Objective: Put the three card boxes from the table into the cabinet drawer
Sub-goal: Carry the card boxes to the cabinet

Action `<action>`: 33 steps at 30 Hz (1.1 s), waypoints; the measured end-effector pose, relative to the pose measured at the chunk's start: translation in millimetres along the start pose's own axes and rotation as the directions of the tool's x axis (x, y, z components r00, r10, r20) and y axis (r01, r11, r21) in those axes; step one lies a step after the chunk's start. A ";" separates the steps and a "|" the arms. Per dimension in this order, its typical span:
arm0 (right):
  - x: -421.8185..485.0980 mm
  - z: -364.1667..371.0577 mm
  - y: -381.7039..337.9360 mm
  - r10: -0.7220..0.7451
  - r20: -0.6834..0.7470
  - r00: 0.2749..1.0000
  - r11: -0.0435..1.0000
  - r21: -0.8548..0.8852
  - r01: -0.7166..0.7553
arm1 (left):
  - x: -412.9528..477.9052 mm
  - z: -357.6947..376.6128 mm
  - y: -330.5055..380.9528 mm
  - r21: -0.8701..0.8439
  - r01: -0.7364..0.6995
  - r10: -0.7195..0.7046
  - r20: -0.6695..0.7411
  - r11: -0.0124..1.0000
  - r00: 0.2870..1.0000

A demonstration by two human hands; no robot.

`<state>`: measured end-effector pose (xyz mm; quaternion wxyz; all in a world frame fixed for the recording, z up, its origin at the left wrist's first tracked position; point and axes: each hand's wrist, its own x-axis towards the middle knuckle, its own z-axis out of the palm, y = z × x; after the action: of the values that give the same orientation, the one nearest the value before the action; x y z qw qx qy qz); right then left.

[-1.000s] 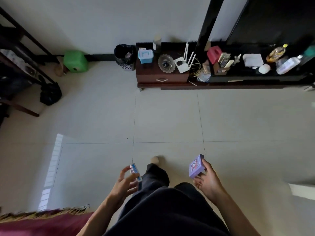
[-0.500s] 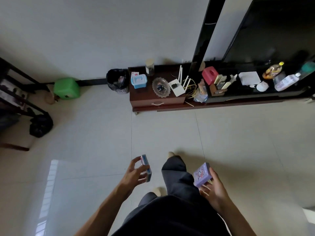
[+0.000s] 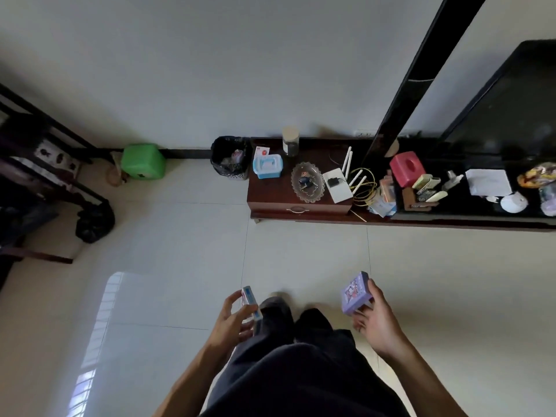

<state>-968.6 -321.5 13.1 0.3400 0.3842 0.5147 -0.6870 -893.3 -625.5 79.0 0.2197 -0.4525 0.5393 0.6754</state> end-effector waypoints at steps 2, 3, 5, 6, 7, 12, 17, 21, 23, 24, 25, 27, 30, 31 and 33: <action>15.4 20.3 -20.6 0.014 -0.012 1.000 1.000 -0.013 -0.014 | 14.4 -7.1 11.1 -0.021 0.016 -0.016 -0.013 1.000 1.000; 17.5 24.5 -25.2 0.022 -0.022 1.000 1.000 -0.017 -0.022 | 16.5 -8.1 11.8 -0.025 0.021 -0.022 -0.017 0.999 1.000; 33.9 43.8 -40.3 0.039 -0.026 0.999 0.999 -0.017 -0.039 | 34.0 -18.3 26.2 -0.047 0.025 -0.027 -0.035 0.999 0.999; 41.9 52.5 -47.0 0.048 -0.034 0.998 0.999 -0.012 -0.048 | 43.1 -23.7 35.1 -0.058 0.030 -0.032 -0.038 0.998 0.999; 51.4 63.3 -55.1 0.052 -0.038 0.998 0.999 -0.008 -0.052 | 55.3 -30.6 46.8 -0.066 0.029 -0.031 -0.035 0.997 0.999; 79.5 113.1 -95.1 0.091 -0.019 0.996 0.996 0.004 -0.091 | 104.2 -56.1 106.9 -0.066 0.012 -0.012 -0.007 0.998 1.000; 102.2 153.4 -128.8 0.105 -0.021 0.994 0.994 0.026 -0.104 | 144.0 -58.7 171.1 0.032 0.025 -0.026 0.046 0.999 0.999; 117.9 174.2 -147.5 0.111 -0.023 0.994 0.993 0.047 -0.110 | 173.2 -48.1 217.0 0.066 -0.007 0.003 0.065 0.998 0.998; 126.5 181.4 -159.6 0.110 0.001 0.994 0.994 0.024 -0.110 | 187.6 -39.6 232.8 0.086 -0.008 0.003 0.056 0.996 0.998; 129.6 184.5 -166.4 0.120 0.016 0.993 0.993 0.008 -0.120 | 192.8 -35.1 237.9 0.098 -0.003 -0.002 0.050 0.995 0.999; 133.3 187.5 -172.7 0.128 0.030 0.991 0.992 -0.004 -0.127 | 197.2 -30.6 242.4 0.105 0.003 -0.007 0.044 0.994 0.999; 145.4 192.8 -185.2 0.122 0.054 0.991 0.992 -0.031 -0.120 | 206.6 -20.6 249.8 0.107 0.013 -0.018 0.040 0.994 0.999; 169.4 201.3 -205.4 0.102 0.072 0.992 0.990 -0.102 -0.095 | 228.8 -5.7 252.6 0.102 0.036 -0.039 0.026 0.994 0.999; 178.9 204.1 -212.0 0.089 0.081 0.993 0.987 -0.142 -0.077 | 238.7 -1.0 252.1 0.104 0.043 -0.043 0.005 0.994 0.999; 202.3 209.5 -223.5 0.066 0.114 0.991 0.969 -0.244 -0.037 | 263.4 7.1 250.0 0.138 0.041 -0.036 -0.041 0.990 0.999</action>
<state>-1294.4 -485.5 -28.1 0.4327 0.3107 0.5627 -0.6321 -1222.3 -749.8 -12.0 0.2532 -0.4593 0.5803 0.6231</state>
